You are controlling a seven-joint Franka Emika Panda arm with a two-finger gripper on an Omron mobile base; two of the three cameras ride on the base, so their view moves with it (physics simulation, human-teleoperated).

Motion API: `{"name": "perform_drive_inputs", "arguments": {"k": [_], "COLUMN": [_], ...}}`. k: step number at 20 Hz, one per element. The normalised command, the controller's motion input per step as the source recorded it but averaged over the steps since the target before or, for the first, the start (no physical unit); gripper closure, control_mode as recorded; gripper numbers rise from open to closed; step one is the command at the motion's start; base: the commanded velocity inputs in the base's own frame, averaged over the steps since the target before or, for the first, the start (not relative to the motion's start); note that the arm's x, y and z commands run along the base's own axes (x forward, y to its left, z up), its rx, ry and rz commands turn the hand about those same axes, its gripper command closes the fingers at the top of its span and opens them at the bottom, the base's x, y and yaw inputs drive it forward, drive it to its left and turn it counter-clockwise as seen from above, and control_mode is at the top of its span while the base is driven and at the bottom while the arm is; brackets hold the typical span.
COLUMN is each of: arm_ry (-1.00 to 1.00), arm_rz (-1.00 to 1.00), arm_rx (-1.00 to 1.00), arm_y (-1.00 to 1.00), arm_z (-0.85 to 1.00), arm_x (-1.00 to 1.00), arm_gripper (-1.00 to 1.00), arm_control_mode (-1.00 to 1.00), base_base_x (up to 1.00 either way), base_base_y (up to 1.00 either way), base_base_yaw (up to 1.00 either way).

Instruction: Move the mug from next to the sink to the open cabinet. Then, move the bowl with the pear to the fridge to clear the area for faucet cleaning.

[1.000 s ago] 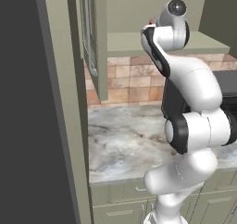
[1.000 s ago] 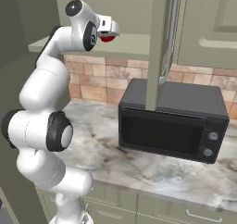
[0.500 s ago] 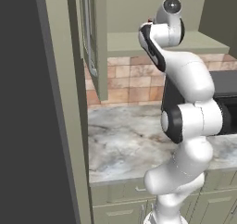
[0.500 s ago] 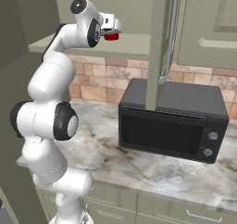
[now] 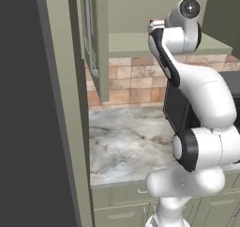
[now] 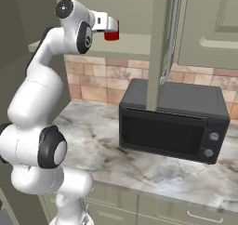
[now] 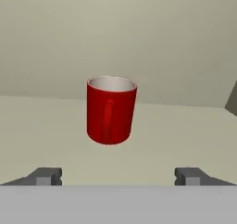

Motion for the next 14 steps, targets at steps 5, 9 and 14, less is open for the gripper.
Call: {"name": "perform_drive_inputs", "arguments": {"k": [5, 9, 14], "arm_ry": [-0.02, 0.01, 0.0], "arm_rz": [-0.11, -0.12, -0.03], "arm_rx": [0.0, 0.0, 0.02], "arm_y": [0.0, 0.0, 0.0], "arm_z": [-0.28, -0.45, -0.2], "arm_x": [-1.0, -1.0, -1.0], "arm_gripper": [-1.0, -1.0, -1.0], "arm_control_mode": [-1.0, -1.0, -1.0], "base_base_x": [0.0, 0.0, 0.0], "base_base_y": [0.0, 0.0, 0.0], "base_base_yaw": [0.0, 0.0, 0.0]}}
